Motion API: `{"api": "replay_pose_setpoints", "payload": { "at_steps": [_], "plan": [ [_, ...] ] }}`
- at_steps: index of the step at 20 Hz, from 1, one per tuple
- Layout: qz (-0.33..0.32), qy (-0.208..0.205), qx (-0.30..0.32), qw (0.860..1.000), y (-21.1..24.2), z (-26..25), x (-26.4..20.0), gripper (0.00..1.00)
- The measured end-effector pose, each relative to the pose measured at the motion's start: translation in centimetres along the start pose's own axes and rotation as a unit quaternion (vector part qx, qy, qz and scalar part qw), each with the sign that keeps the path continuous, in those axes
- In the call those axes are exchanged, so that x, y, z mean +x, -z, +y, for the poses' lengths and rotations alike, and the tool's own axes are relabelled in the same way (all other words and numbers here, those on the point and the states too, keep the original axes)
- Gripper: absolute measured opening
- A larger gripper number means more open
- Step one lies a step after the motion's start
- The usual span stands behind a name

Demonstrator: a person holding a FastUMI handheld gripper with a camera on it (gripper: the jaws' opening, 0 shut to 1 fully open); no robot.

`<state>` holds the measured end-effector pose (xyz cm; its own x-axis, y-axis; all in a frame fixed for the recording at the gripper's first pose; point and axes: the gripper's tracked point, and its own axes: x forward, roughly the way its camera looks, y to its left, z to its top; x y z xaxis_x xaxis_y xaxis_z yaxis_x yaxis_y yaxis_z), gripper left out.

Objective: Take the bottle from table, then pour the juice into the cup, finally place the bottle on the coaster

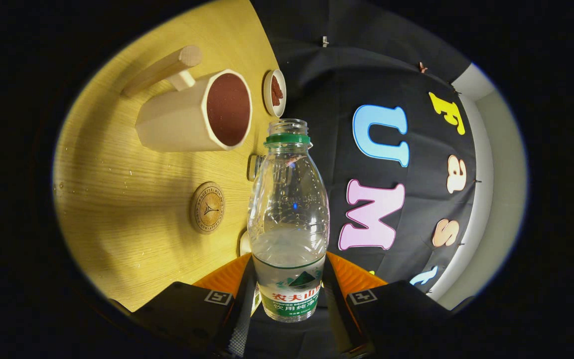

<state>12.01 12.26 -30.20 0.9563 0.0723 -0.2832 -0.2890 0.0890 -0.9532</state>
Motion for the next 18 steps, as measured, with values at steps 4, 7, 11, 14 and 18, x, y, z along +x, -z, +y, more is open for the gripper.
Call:
{"api": "replay_pose_setpoints", "payload": {
  "at_steps": [4, 7, 11, 14, 18],
  "plan": [
    [-0.001, 0.000, -0.017, 1.000, -0.05, 0.38, 0.20, 0.69],
    [0.001, 0.000, -0.023, 1.000, -0.02, 0.20, 0.24, 0.69],
    [-0.004, 0.000, -0.038, 0.999, -0.21, -0.13, 0.22, 0.69],
    [-0.004, -0.001, -0.039, 0.999, -0.18, -0.07, 0.17, 0.69],
    [-0.003, 0.001, -0.043, 0.999, -0.25, -0.24, 0.09, 0.69]
  ]
}}
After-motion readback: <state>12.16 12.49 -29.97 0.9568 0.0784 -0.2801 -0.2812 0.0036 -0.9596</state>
